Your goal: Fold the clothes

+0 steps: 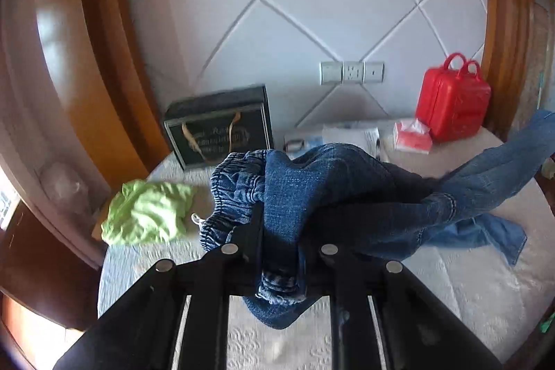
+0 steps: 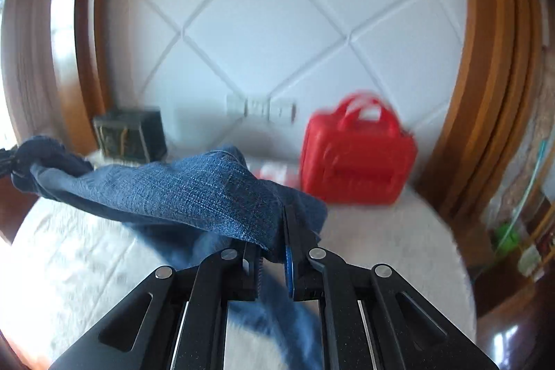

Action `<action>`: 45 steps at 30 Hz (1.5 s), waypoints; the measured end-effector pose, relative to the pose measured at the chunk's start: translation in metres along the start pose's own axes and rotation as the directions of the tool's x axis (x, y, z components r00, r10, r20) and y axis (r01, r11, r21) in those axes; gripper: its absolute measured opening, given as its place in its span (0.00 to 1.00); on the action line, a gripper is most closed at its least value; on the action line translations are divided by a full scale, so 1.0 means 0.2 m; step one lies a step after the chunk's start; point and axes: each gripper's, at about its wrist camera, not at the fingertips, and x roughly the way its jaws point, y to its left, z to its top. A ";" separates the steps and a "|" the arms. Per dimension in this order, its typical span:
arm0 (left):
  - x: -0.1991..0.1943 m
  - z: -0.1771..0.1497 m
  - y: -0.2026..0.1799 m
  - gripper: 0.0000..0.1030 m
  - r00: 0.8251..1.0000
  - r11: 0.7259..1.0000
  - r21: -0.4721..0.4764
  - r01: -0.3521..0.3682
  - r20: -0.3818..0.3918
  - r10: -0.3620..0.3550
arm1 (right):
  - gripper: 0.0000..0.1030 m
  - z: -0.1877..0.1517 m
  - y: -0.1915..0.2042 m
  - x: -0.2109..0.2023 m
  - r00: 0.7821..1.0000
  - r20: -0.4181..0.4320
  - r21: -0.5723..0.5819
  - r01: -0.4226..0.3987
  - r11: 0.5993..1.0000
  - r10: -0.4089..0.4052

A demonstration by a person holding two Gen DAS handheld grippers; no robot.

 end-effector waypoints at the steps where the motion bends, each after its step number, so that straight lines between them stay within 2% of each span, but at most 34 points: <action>1: 0.08 -0.10 0.00 0.14 0.998 1.000 -0.005 0.008 -0.056 -0.009 | 0.10 -0.09 0.03 0.08 0.996 -0.081 0.005 -0.022 1.000 0.023; 3: 0.27 -0.30 0.00 0.23 0.985 0.999 -0.018 0.028 -0.169 -0.030 | 0.12 -0.27 0.08 0.23 0.969 -0.238 0.020 -0.065 0.998 0.067; 5: 0.41 -0.48 0.00 0.47 0.966 0.999 -0.030 0.042 -0.253 -0.049 | 0.21 -0.47 0.06 0.33 0.933 -0.347 0.045 -0.080 0.996 0.090; 6: 0.46 -0.55 -0.01 0.55 0.959 0.998 -0.032 0.046 -0.279 -0.053 | 0.26 -0.57 0.05 0.38 0.914 -0.395 0.068 -0.074 0.995 0.095; 7: 0.48 -0.60 0.00 0.71 0.954 0.998 -0.036 0.049 -0.294 -0.058 | 0.28 -0.65 0.02 0.40 0.902 -0.420 0.102 -0.058 0.993 0.096; 8: 0.50 -0.63 0.01 0.80 0.951 0.997 -0.045 0.056 -0.301 -0.067 | 0.34 -0.73 -0.01 0.43 0.890 -0.445 0.135 -0.041 0.990 0.098; 9: 0.51 -0.65 0.03 0.81 0.951 0.997 -0.058 0.060 -0.300 -0.074 | 0.39 -0.80 -0.04 0.45 0.878 -0.467 0.168 -0.023 0.985 0.100; 10: 0.51 -0.66 0.05 0.81 0.953 0.996 -0.071 0.059 -0.294 -0.078 | 0.41 -0.83 -0.08 0.45 0.877 -0.470 0.205 -0.004 0.979 0.102; 13: 0.56 -0.63 0.11 0.81 0.960 0.996 -0.091 0.009 -0.277 -0.034 | 0.41 -0.91 -0.23 0.40 0.885 -0.454 0.329 0.056 0.943 0.106; 15: 0.61 -0.60 0.13 0.81 0.959 0.994 -0.110 -0.026 -0.285 -0.006 | 0.41 -0.95 -0.32 0.38 0.891 -0.446 0.389 0.104 0.915 0.088; 17: 0.67 -0.60 0.14 0.81 0.953 0.991 -0.127 -0.046 -0.303 0.005 | 0.41 -0.98 -0.36 0.40 0.890 -0.448 0.422 0.121 0.898 0.090; 20: 0.74 -0.68 0.13 0.78 0.946 0.990 -0.126 -0.056 -0.323 0.012 | 0.42 -1.02 -0.35 0.43 0.882 -0.453 0.446 0.098 0.890 0.131; 22: 0.77 -0.72 0.12 0.77 0.943 0.991 -0.121 -0.060 -0.333 0.016 | 0.64 -1.03 -0.28 0.50 0.865 -0.468 0.439 0.050 0.897 0.181; 23: 0.78 -0.74 0.12 0.75 0.941 0.990 -0.121 -0.066 -0.336 0.021 | 0.90 -0.98 -0.23 0.54 0.861 -0.480 0.402 0.045 0.915 0.169; 24: 0.79 -0.76 0.12 0.72 0.940 0.990 -0.121 -0.071 -0.340 0.026 | 0.97 -0.94 -0.18 0.59 0.856 -0.492 0.364 0.040 0.931 0.156; 25: 0.80 -0.77 0.13 0.64 0.939 0.989 -0.123 -0.077 -0.342 0.030 | 0.97 -0.90 -0.13 0.63 0.852 -0.504 0.325 0.034 0.945 0.143; 26: 0.81 -0.78 0.14 0.56 0.939 0.989 -0.126 -0.080 -0.343 0.032 | 0.80 -0.85 -0.08 0.67 0.847 -0.515 0.286 0.028 0.958 0.129; 27: 0.82 -0.78 0.15 0.52 0.940 0.988 -0.126 -0.085 -0.340 0.038 | 0.30 -0.81 -0.03 0.72 0.843 -0.525 0.247 0.021 0.969 0.115; 28: 0.82 -0.78 0.16 0.46 0.941 0.988 -0.120 -0.094 -0.336 0.048 | 0.06 -0.76 0.02 0.76 0.839 -0.535 0.207 0.014 0.978 0.101; 31: 0.81 -0.75 0.20 0.41 0.944 0.986 -0.122 -0.112 -0.323 0.067 | 0.07 -0.62 0.16 0.88 0.831 -0.554 0.084 -0.008 0.996 0.053; 33: 0.83 -0.72 0.24 0.41 0.944 0.983 -0.133 -0.128 -0.319 0.080 | 0.07 -0.36 0.27 0.82 0.889 -0.458 -0.016 -0.025 1.000 0.015; 34: 0.84 -0.71 0.26 0.41 0.944 0.980 -0.135 -0.145 -0.317 0.096 | 0.13 -0.23 0.32 0.80 0.915 -0.403 -0.067 -0.033 0.997 0.003; 35: 0.85 -0.69 0.27 0.41 0.943 0.978 -0.136 -0.161 -0.315 0.111 | 0.31 -0.13 0.37 0.78 0.933 -0.361 -0.114 -0.039 0.993 -0.004; 36: 0.87 -0.68 0.29 0.41 0.942 0.974 -0.145 -0.172 -0.314 0.119 | 0.59 -0.04 0.41 0.79 0.943 -0.333 -0.137 -0.045 0.990 -0.004; 37: 0.87 -0.67 0.30 0.42 0.942 0.972 -0.163 -0.170 -0.318 0.111 | 0.72 0.05 0.44 0.79 0.952 -0.307 -0.156 -0.049 0.986 -0.001; 38: 0.88 -0.67 0.31 0.43 0.941 0.970 -0.182 -0.161 -0.326 0.095 | 0.79 0.08 0.45 0.79 0.954 -0.299 -0.143 -0.057 0.988 0.012; 40: 0.87 -0.68 0.33 0.49 0.939 0.968 -0.210 -0.137 -0.338 0.059 | 0.79 0.11 0.41 0.78 0.956 -0.289 -0.069 -0.074 0.995 0.051; 41: 0.86 -0.71 0.33 0.59 0.938 0.967 -0.226 -0.117 -0.345 0.033 | 0.79 0.09 0.37 0.77 0.957 -0.281 -0.022 -0.080 0.997 0.070; 43: 0.87 -0.77 0.32 0.74 0.928 0.963 -0.258 -0.076 -0.371 -0.026 | 0.79 0.00 0.25 0.78 0.951 -0.290 0.090 -0.088 0.992 0.111; 44: 0.88 -0.81 0.30 0.74 0.924 0.965 -0.252 -0.070 -0.382 -0.032 | 0.73 -0.09 0.19 0.82 0.938 -0.320 0.154 -0.087 0.984 0.133; 45: 0.89 -0.83 0.28 0.74 0.924 0.970 -0.232 -0.076 -0.383 -0.019 | 0.57 -0.17 0.14 0.86 0.925 -0.348 0.218 -0.082 0.972 0.156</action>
